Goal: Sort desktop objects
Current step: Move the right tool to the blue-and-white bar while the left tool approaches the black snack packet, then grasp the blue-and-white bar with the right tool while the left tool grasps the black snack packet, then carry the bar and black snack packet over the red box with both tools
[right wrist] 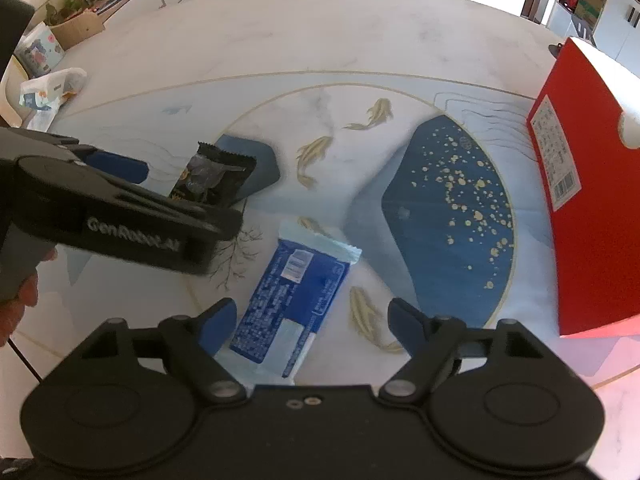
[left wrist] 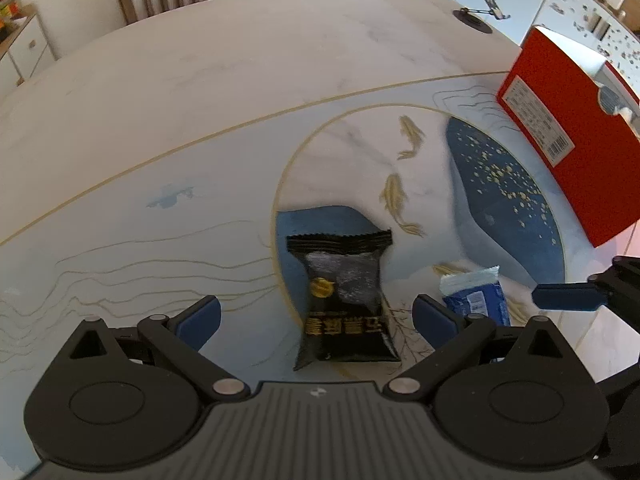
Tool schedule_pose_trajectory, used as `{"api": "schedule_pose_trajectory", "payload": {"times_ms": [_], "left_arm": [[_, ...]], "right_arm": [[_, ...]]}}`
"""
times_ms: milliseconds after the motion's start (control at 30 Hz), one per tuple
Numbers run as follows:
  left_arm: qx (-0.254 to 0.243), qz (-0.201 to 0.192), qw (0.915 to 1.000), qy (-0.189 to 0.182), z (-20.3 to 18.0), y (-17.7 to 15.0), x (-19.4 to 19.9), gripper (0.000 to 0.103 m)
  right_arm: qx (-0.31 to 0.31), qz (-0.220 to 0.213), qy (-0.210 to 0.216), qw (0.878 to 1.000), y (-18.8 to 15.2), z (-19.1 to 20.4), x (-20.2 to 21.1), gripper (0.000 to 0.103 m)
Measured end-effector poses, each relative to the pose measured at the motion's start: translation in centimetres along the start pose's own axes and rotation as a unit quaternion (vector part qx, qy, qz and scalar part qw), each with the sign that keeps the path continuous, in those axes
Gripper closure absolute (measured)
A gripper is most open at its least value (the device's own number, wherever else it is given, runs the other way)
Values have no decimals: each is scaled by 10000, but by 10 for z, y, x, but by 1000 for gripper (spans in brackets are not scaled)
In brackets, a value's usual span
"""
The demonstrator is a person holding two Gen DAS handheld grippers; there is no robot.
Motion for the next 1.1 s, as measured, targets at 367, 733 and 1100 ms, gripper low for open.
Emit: {"api": "schedule_pose_trajectory", "payload": {"times_ms": [367, 733, 1100], "left_arm": [[-259, -81, 9995, 171, -3, 3, -3, 26], [-333, -240, 9989, 244, -2, 5, 5, 64], [-240, -231, 9994, 112, -3, -1, 10, 69]], "right_arm": [[305, 32, -348, 9989, -4, 6, -7, 33], [405, 32, -325, 9986, 0, 12, -4, 67], [79, 9, -444, 9990, -3, -13, 2, 68]]}}
Point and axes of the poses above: each gripper's, at about its wrist camera, not at the fingertips, and x roughly against the way its jaws point, z to its left, y to its top, the point moved 10 cm from there along -x, roughly the way its jaws point, and after that the axes turned 6 degrees about -x, right-handed, at the moved point
